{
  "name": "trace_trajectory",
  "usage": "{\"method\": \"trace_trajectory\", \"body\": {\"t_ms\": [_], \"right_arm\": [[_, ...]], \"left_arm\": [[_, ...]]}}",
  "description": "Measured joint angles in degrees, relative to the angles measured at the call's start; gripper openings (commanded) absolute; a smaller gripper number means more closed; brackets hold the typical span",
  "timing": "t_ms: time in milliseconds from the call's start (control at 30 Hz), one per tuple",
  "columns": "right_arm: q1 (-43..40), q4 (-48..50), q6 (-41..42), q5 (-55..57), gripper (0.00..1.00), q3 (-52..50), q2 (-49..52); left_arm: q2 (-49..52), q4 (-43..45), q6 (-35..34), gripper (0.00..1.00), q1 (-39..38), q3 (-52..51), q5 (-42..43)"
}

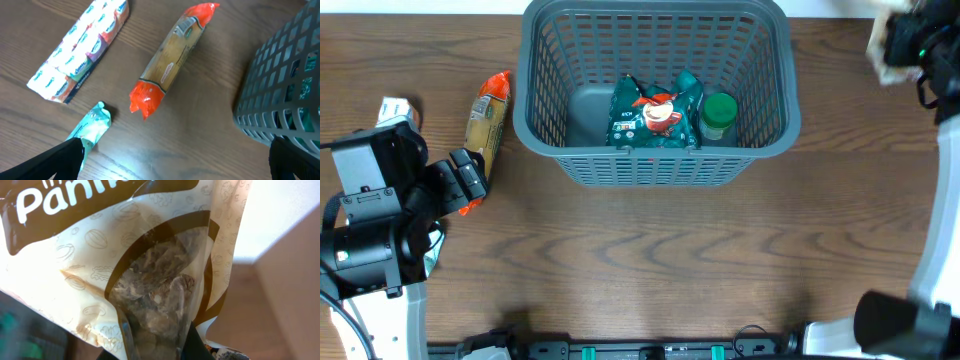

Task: Pack container
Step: 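Carry the Pantree bag into the basket and release it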

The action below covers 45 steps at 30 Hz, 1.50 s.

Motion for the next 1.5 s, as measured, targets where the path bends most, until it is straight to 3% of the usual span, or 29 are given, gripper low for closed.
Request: {"method": "trace_trajectory", "body": {"t_ms": [133,500,667,933,967,1033,1100,1133,1167,1500], "right_arm": [[6.1,-3.45,-4.98,-1.92,0.01,2.95,-1.92],[29.35,-9.57,-29.24,-5.62,0.01,2.25,1.38],[32.79,-15.1,-32.83,-5.88,0.01,2.51,4.57],[32.94,-24.13,-34.14,-5.31,0.06,2.51,21.64],[32.94,-24.11,-34.18,-5.2,0.11,2.38,23.26],[32.94,-24.33,-34.27,-5.14,0.34,2.05,25.79],[32.94,-24.41,-34.42,-5.05,0.77,1.86,27.04],[32.94,-24.44,-34.47,-5.07,0.93,1.86,27.17],[32.94,-24.37,-34.4,-5.11,0.99,1.86,27.17],[32.92,-23.87,-32.2,-5.16,0.99,3.5,27.02]], "left_arm": [[0.0,-0.2,0.0,0.99,0.0,0.0,0.0],[0.0,-0.22,0.0,0.99,0.0,0.0,0.0],[0.0,-0.22,0.0,0.99,0.0,0.0,0.0],[0.0,-0.22,0.0,0.99,0.0,0.0,0.0],[0.0,-0.22,0.0,0.99,0.0,0.0,0.0],[0.0,-0.22,0.0,0.99,0.0,0.0,0.0],[0.0,-0.22,0.0,0.99,0.0,0.0,0.0],[0.0,-0.22,0.0,0.99,0.0,0.0,0.0],[0.0,-0.22,0.0,0.99,0.0,0.0,0.0],[0.0,-0.24,0.02,0.99,0.0,0.0,0.0]]}}
